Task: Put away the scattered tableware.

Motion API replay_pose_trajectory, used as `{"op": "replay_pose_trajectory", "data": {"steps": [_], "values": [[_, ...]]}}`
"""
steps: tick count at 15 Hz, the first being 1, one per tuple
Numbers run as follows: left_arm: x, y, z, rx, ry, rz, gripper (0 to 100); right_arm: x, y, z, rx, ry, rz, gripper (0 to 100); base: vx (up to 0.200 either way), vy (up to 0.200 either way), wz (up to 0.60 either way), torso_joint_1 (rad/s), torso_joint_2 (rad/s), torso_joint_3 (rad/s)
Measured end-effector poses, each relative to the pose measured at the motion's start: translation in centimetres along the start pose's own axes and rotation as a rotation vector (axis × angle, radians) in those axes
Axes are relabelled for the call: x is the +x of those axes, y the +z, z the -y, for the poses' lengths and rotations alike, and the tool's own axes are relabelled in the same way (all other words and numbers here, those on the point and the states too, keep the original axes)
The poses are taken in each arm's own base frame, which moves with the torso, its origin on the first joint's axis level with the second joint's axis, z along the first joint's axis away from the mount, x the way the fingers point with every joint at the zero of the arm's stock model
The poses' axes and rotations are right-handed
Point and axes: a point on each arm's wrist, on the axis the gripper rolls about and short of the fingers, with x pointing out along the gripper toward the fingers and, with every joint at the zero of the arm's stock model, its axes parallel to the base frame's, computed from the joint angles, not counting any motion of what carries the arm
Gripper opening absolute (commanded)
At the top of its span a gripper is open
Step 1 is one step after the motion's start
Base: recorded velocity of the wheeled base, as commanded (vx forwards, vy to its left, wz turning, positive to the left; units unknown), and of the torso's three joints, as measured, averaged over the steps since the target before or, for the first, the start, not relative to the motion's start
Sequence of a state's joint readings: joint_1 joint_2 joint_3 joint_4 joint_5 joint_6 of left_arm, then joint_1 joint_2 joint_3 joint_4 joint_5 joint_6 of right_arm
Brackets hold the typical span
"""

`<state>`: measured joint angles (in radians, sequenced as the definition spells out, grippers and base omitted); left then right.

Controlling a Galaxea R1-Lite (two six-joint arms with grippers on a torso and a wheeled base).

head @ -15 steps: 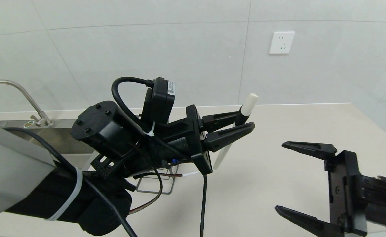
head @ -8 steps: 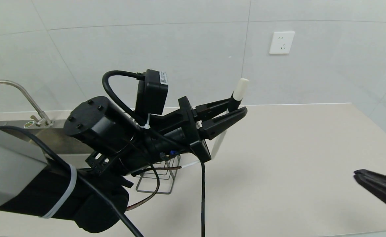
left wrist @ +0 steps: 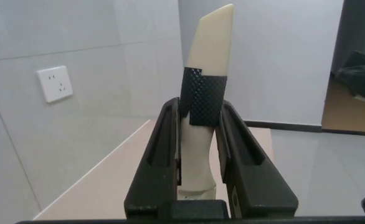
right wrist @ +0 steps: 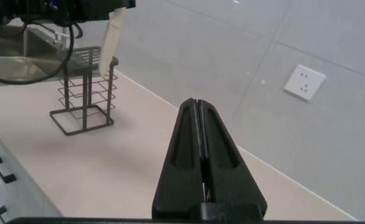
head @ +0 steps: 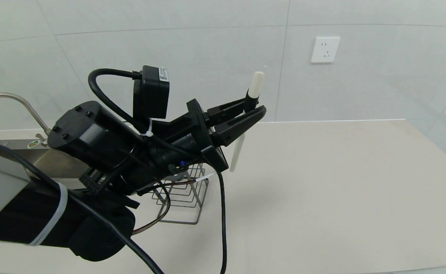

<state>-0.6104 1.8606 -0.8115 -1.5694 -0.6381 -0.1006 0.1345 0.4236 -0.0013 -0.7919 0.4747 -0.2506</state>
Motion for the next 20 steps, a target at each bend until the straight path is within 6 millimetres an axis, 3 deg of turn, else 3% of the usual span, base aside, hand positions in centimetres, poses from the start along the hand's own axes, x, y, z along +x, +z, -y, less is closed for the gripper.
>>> {"op": "replay_pose_trajectory", "data": {"steps": [4, 7, 11, 14, 18, 20], "values": [[0.0, 0.3, 0.0, 0.006, -0.001, 0.006, 0, -3.2, -1.8, -1.9, 0.088, -0.096, -0.101, 0, 0.0, 0.0, 0.0, 0.0, 0.0, 0.0], [-0.1, 0.5, 0.1, 0.031, -0.002, 0.009, 0, -3.8, -2.7, -2.5, 0.122, -0.084, -0.157, 0, 0.0, 0.0, 0.0, 0.0, 0.0, 0.0], [-0.2, 1.3, 0.3, 0.051, -0.005, 0.024, 0, -4.1, -2.5, -2.3, 0.136, -0.001, -0.091, 0, 0.0, 0.0, 0.0, 0.0, 0.0, 0.0], [-0.3, 1.8, 0.4, 0.059, -0.005, 0.034, 0, -4.2, -2.9, -2.1, 0.143, -0.19, -0.168, 0, 0.0, 0.0, 0.0, 0.0, 0.0, 0.0], [-0.4, 2.2, 0.5, 0.065, -0.003, 0.04, 0, -5.2, -5.4, -3.2, 0.21, -0.454, -0.465, 0, 0.0, 0.0, 0.0, 0.0, 0.0, 0.0], [-1.0, 2.4, 0.0, 0.074, 0.018, 0.034, 0, -5.5, -5.6, -3.5, 0.27, -0.537, -0.466, 0, 0.0, 0.0, 0.0, 0.0, 0.0, 0.0]]}}
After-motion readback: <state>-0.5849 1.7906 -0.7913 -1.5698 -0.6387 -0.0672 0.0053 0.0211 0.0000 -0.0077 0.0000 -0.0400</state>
